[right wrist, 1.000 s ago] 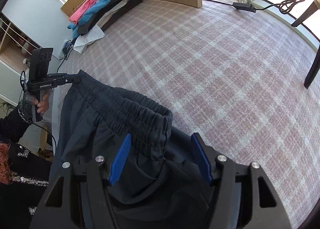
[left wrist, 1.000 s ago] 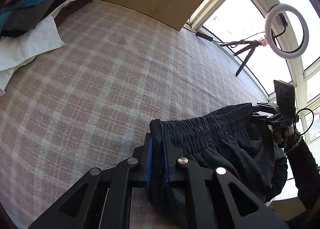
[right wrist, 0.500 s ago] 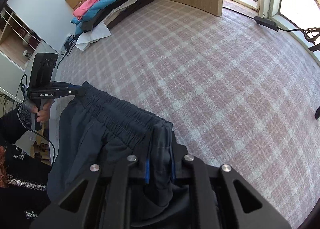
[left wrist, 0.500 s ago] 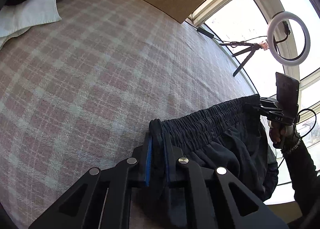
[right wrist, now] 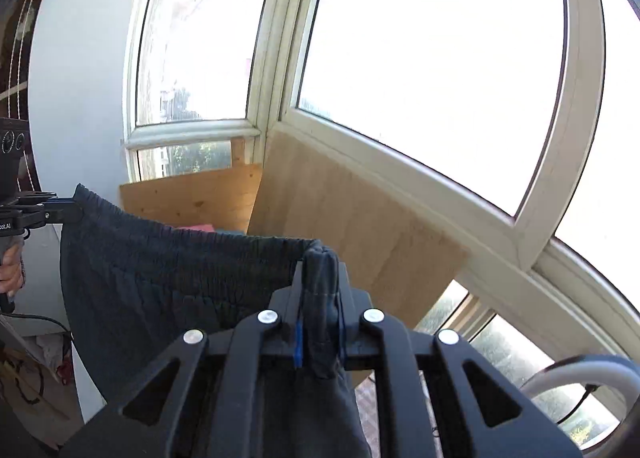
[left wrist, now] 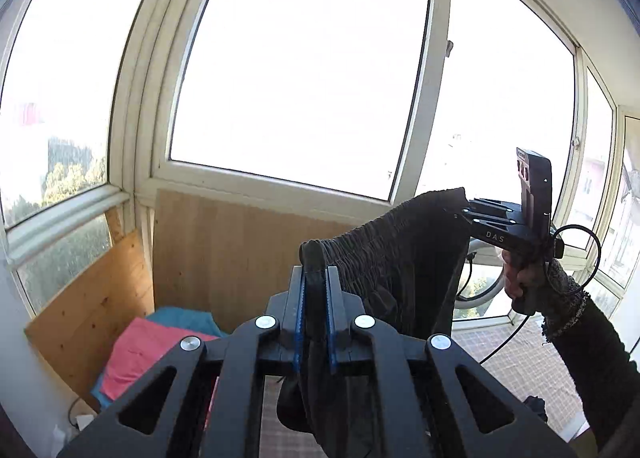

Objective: Fold clothes
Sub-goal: 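Lift the trousers high by the waistband with both grippers and shake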

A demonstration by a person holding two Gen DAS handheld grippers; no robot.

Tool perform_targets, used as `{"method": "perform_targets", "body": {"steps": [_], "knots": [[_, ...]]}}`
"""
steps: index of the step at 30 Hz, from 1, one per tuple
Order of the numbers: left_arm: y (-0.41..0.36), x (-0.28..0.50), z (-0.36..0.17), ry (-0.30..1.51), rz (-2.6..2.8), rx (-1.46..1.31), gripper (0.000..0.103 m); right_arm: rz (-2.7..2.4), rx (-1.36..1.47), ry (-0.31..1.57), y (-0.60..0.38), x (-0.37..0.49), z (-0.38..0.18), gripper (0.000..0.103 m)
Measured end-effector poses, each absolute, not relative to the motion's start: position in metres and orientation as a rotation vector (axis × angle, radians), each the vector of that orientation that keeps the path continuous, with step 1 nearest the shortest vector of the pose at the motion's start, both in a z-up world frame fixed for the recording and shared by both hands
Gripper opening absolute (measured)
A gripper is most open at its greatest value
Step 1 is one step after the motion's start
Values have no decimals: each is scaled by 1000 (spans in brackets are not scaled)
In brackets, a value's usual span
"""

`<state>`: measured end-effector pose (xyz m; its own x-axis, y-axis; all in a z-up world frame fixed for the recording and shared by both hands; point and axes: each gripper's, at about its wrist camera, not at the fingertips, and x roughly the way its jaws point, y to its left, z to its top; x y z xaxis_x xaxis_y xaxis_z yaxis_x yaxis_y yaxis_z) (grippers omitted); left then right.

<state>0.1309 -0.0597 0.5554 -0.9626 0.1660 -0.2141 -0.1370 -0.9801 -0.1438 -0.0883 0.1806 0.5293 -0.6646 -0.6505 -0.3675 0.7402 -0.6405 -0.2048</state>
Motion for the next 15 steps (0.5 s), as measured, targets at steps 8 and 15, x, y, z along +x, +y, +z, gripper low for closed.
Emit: {"method": "perform_targets", "body": {"steps": [8, 15], "knots": [[40, 276, 675, 94, 2995, -158, 8, -2190, -110, 255, 243, 23, 714, 11], [179, 252, 540, -26, 2544, -507, 8, -2293, 102, 276, 370, 35, 609, 11]]}}
